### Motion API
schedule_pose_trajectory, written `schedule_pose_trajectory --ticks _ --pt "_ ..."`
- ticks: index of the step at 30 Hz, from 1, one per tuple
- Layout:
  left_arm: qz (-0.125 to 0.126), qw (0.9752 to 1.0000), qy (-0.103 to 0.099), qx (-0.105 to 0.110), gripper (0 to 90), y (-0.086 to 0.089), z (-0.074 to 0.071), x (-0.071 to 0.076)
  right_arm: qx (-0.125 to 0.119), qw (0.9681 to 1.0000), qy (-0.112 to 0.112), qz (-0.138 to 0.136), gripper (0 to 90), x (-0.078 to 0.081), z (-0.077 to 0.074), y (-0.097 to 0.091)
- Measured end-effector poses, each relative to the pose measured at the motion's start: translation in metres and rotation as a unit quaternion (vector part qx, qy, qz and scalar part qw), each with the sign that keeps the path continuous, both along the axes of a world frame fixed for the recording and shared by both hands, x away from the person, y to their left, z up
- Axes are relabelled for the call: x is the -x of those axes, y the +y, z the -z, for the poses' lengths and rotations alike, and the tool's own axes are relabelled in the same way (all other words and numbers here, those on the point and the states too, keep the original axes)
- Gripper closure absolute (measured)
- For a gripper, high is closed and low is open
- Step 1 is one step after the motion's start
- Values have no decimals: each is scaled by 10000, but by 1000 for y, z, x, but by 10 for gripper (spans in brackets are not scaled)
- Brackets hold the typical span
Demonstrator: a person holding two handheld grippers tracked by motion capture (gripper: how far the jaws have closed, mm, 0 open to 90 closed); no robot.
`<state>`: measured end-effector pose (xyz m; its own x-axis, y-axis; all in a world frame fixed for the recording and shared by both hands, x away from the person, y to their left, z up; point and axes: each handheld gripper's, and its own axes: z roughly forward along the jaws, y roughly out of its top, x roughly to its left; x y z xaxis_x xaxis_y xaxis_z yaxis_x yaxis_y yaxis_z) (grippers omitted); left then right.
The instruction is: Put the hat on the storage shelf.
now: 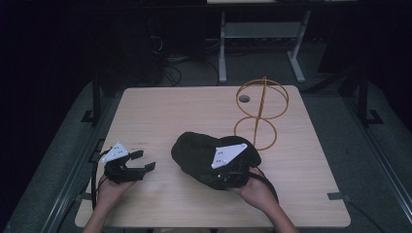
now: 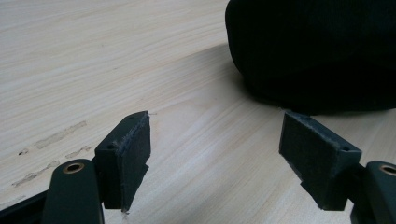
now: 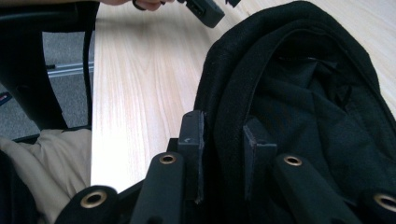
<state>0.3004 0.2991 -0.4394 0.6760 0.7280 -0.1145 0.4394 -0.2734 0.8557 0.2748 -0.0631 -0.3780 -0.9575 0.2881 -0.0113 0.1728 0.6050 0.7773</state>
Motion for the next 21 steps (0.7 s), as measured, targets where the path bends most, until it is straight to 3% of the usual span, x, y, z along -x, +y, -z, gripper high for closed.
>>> schedule_pose_trajectory --ticks 9,16,21 --pt "58 10000 -24 11 249 -6 -1 2 -128 9999 -105 37 731 -1 -10 -2" --pt "229 9997 -56 97 249 -13 -6 6 -334 9994 -63 52 731 -3 -19 -6" --pt "328 9992 -185 139 237 -23 -11 10 -418 9991 -28 44 732 -4 -28 -8"
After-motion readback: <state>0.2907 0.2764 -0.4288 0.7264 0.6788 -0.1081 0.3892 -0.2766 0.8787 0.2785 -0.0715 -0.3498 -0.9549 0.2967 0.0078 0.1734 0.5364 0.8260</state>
